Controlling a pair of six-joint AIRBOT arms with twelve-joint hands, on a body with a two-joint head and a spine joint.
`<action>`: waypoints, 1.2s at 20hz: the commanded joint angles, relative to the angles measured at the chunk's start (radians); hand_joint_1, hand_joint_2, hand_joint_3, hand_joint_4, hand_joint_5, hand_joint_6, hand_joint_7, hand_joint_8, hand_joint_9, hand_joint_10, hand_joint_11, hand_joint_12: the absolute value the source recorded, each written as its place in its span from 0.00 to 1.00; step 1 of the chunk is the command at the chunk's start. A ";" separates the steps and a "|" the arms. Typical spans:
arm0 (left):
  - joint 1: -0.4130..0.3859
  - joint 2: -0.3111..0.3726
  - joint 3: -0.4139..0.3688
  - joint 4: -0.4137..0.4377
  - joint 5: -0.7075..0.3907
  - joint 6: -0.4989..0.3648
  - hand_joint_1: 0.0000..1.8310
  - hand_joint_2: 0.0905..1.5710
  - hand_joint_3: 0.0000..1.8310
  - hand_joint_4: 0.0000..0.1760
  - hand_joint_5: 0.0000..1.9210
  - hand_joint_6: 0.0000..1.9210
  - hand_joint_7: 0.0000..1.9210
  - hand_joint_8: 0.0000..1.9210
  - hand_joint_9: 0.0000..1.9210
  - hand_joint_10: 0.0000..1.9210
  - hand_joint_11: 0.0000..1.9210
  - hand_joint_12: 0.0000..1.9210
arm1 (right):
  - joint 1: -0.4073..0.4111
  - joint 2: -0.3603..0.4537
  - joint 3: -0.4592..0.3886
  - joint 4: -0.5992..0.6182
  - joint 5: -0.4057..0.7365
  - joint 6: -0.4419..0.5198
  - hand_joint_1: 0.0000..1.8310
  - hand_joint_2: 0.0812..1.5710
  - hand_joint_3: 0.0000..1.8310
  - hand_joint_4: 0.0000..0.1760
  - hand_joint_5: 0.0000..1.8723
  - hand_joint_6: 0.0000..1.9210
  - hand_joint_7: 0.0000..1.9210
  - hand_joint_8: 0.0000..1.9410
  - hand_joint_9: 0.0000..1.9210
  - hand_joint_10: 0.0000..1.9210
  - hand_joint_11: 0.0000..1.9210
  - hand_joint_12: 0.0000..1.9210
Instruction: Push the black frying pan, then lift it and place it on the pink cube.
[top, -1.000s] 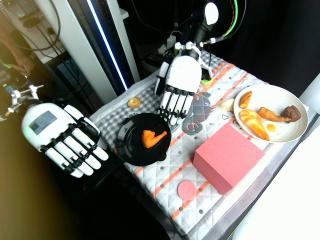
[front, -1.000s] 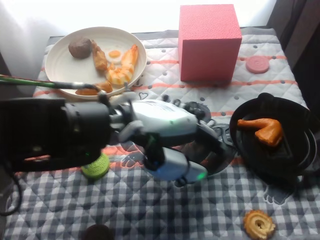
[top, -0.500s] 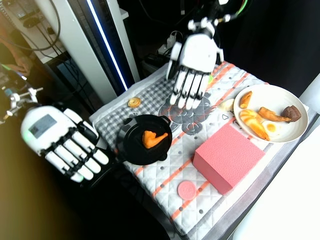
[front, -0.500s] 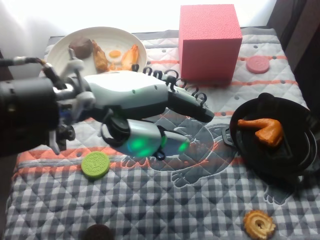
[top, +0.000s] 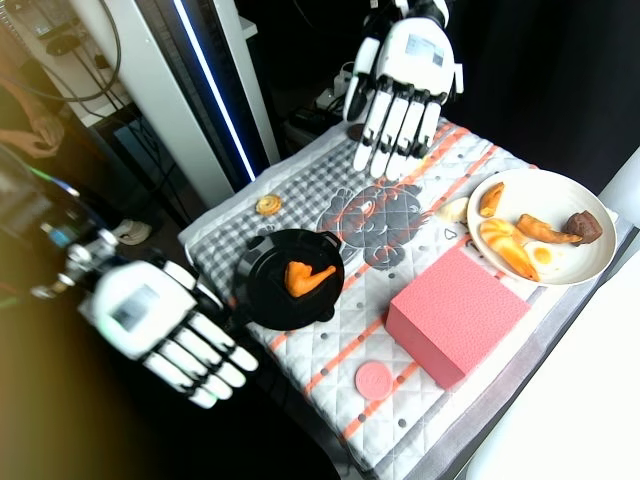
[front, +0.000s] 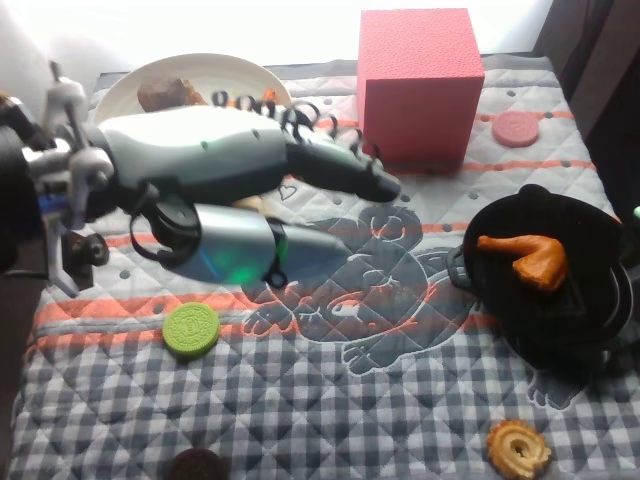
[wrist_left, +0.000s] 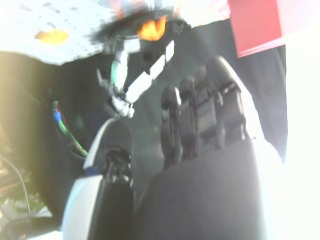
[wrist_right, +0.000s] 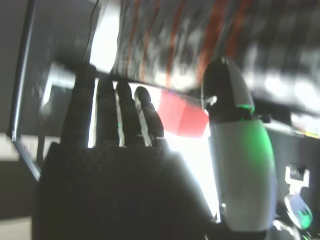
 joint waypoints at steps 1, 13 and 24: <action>0.001 0.014 -0.003 -0.061 -0.102 0.022 0.25 0.86 0.00 0.00 0.23 0.01 0.17 0.01 0.13 0.03 0.00 0.52 | 0.027 -0.010 0.022 0.006 0.043 -0.038 0.49 0.73 0.00 0.00 0.00 0.00 0.00 0.00 0.00 0.00 0.00 0.01; 0.071 0.036 -0.001 -0.216 -0.132 0.098 0.21 0.85 0.00 0.00 0.25 0.01 0.20 0.00 0.16 0.01 0.00 0.56 | 0.114 -0.072 0.086 0.001 0.008 -0.052 0.87 0.85 0.00 0.00 0.80 1.00 0.87 1.00 0.89 1.00 0.88 1.00; 0.141 0.039 0.011 -0.409 -0.181 0.208 0.20 0.87 0.00 0.16 0.23 0.00 0.16 0.00 0.13 0.00 0.00 0.58 | 0.038 0.036 -0.094 -0.022 0.377 -0.028 0.79 0.88 0.00 0.00 0.75 1.00 0.87 1.00 0.91 1.00 0.91 1.00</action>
